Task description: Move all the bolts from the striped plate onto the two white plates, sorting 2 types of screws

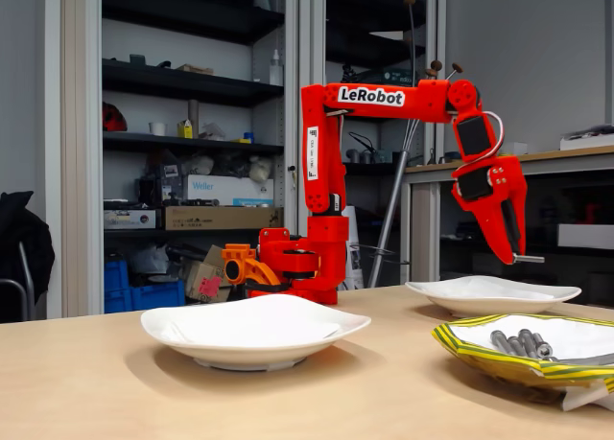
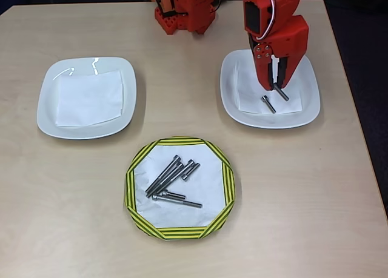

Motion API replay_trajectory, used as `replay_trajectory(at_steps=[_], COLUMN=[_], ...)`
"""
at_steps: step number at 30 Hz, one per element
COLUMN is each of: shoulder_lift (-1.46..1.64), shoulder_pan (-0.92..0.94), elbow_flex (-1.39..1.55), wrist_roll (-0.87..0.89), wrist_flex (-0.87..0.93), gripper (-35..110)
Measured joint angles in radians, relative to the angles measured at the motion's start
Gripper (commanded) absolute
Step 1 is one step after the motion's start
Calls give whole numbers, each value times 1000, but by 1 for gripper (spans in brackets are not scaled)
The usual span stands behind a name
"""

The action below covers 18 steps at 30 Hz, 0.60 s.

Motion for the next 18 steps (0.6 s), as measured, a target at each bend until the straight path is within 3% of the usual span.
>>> replay_trajectory(at_steps=[4, 10, 14, 18], shoulder_lift=[61, 103, 112, 61], shoulder_pan=[-46, -46, 5, 135], elbow_flex=[64, 120, 123, 43], wrist_roll=[83, 61, -25, -224], wrist_flex=[-12, -49, -78, -107], gripper=[14, 18, 16, 16])
